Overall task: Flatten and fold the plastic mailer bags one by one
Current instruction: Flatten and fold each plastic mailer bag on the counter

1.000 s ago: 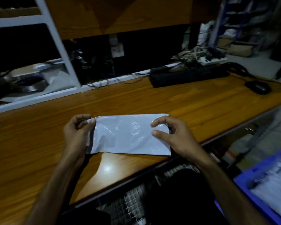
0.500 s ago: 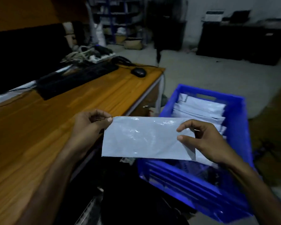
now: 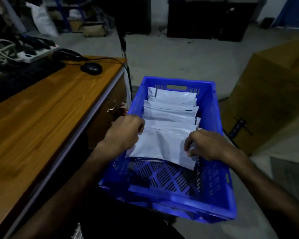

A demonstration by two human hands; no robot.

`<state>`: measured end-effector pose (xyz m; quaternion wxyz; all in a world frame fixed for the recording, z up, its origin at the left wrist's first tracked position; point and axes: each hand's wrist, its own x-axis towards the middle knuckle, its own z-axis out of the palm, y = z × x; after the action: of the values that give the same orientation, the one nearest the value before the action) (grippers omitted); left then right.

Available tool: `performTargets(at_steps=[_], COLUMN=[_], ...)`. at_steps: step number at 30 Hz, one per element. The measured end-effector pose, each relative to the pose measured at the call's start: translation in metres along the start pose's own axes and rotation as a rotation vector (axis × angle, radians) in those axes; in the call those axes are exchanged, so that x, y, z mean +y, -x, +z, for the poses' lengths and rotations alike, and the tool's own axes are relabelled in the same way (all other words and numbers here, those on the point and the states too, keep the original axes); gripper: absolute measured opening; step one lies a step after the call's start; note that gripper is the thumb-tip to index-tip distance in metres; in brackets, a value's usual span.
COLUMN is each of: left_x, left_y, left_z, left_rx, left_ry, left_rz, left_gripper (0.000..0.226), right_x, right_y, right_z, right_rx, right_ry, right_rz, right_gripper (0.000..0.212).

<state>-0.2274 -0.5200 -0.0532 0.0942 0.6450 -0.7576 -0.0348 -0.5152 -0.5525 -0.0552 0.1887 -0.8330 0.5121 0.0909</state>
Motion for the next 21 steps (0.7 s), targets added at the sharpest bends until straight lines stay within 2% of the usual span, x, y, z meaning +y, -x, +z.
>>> performTargets(at_steps=[2,4,8,13,17,19,21], left_x=[0.012,0.023,0.028,0.03,0.034,0.032,0.03], left_y=[-0.007,-0.012,-0.019,-0.013,0.006,0.013,0.017], left_z=[0.005,0.014,0.031,0.046,0.062,0.07,0.075], left_rx=[-0.029,-0.112,-0.189,-0.19,-0.151,-0.125,-0.289], left_ry=[-0.258,-0.456,-0.6,-0.627,-0.566,-0.437,-0.249], left_rz=[0.1,0.182,0.203,0.176,0.227,0.243,0.161], left_gripper=[0.012,0.015,0.02,0.017,0.007,0.025,0.056], right_x=[-0.005,-0.006,-0.005,-0.007,-0.011,-0.015,-0.023], right_y=[-0.009,-0.021,-0.038,-0.045,-0.042,-0.036,-0.029], right_z=[-0.003,-0.002,0.003,0.008,0.016,0.018,0.021], right_rx=[-0.066,-0.116,-0.219,-0.261,-0.267,-0.256,-0.227], right_ry=[0.12,0.175,0.246,0.327,0.387,0.41,0.432], right_rz=[0.005,0.007,0.064,0.068,0.076,0.08,0.066], right_gripper=[0.028,0.031,0.037,0.06,0.07,0.072,0.074])
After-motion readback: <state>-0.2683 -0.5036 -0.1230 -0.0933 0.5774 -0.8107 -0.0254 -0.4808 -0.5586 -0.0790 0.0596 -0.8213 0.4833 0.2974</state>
